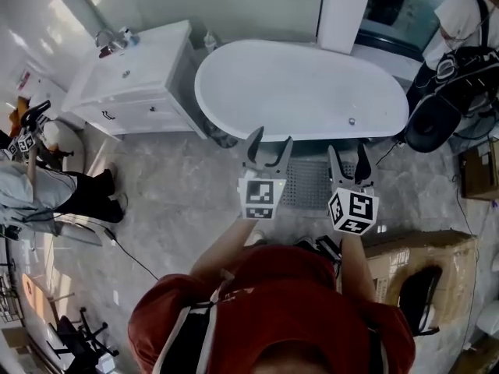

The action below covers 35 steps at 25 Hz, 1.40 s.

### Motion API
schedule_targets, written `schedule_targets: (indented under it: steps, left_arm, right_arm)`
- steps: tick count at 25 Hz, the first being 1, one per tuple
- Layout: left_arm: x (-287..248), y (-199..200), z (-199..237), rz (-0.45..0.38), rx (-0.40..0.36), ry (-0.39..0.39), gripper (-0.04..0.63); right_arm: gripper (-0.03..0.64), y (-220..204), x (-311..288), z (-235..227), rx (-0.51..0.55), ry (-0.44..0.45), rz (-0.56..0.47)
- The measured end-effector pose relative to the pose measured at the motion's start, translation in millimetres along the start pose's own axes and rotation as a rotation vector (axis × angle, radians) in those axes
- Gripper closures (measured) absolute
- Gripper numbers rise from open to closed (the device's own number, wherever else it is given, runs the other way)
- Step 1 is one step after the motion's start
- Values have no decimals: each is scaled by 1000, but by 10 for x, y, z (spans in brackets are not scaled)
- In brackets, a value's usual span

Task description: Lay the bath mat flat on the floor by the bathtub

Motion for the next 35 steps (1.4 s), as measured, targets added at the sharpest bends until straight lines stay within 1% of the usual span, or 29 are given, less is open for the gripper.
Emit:
schedule_targets:
  steps: [3,7,10,12,14,17,19,23,26,35]
  left_arm:
    - [91,76,87,-34,3,-6,331]
    - [173,121,77,-53,9,-27,358]
    - [173,150,122,-63,-4,-23,388]
    - [176,137,133,-67,-16,-24,397]
    - [182,109,124,-69,-27,-29,421]
    - [197,108,97,-76,-35,-34,481]
    - [202,131,86,-83,-39,-33,499]
    - [224,160,62,-101,-51,-32,555]
    - [231,161,53,-106,-51,-24,579]
    - [269,155,38,-102,-40,-9,581]
  right_arm:
    - [327,79,5,154,19,1,-17]
    - [360,87,42,272,37,10,-27]
    - [423,112,-7,359,42,27,-33]
    - [492,106,-37,413,38,50,-33]
    - [518,70,-49,463,37,65,-30]
    - [564,74,-35,494,37,77,-40]
    - [597,105,-32,505,36,96,-59]
    - [606,119,-42,548,63,104,-68]
    - [606,104,-67,565,84,100,-59]
    - [606,82,-88,522,78,101,-41]
Point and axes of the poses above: the fingertips, and each gripper's own axes: x backward along the fingers, z to its left, y out of its top, the point moved 4 cm from there along x, backward along the fingers, and after that the axes turned 13 degrees about z, right-handed, at the moved point
